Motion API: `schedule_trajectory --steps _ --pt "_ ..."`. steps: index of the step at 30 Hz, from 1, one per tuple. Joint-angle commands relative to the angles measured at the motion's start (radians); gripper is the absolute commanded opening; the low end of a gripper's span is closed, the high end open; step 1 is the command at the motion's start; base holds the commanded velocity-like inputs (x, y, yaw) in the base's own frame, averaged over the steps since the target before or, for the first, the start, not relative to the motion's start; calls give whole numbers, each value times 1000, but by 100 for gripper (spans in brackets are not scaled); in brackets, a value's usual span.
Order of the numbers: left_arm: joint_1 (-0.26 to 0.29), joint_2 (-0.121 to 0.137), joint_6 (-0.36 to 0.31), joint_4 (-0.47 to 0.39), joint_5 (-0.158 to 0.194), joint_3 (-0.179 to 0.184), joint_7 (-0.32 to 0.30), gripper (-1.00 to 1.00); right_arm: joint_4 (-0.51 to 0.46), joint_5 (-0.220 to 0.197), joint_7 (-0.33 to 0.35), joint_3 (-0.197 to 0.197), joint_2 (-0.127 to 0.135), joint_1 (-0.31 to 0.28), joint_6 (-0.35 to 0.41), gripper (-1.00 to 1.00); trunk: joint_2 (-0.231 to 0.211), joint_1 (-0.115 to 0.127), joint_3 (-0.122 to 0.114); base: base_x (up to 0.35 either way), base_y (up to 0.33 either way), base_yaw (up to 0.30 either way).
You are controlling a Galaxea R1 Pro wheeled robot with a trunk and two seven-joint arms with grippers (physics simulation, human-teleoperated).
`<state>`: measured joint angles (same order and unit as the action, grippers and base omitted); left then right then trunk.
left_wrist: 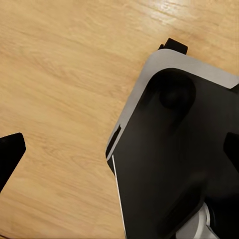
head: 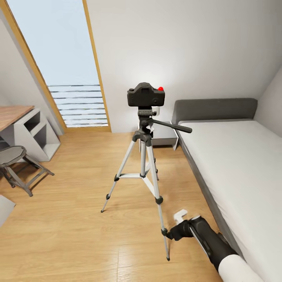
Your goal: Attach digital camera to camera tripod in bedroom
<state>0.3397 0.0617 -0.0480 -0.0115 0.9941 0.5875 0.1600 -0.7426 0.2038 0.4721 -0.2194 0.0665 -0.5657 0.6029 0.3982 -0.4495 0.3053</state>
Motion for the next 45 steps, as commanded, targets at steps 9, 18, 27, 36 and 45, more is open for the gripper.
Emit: schedule_trajectory --steps 9,18,27,36,45 --pt "1 1 -4 0 3 9 4 100 355 9 -10 33 14 0 -207 100 2 0 2 0 0 0" --pt "0 1 -4 0 3 9 4 100 663 9 -22 39 42 0 -423 100 2 0 2 0 0 0" --pt "0 1 -4 0 1 9 4 100 763 6 -25 40 71 42 -560 100 2 0 2 0 0 0" --pt "1 1 -4 0 1 9 4 100 776 -8 -31 42 85 147 -618 100 2 0 2 0 0 0" --pt "0 1 -4 0 0 9 4 100 778 -50 -59 42 84 175 -641 100 2 0 2 0 0 0"
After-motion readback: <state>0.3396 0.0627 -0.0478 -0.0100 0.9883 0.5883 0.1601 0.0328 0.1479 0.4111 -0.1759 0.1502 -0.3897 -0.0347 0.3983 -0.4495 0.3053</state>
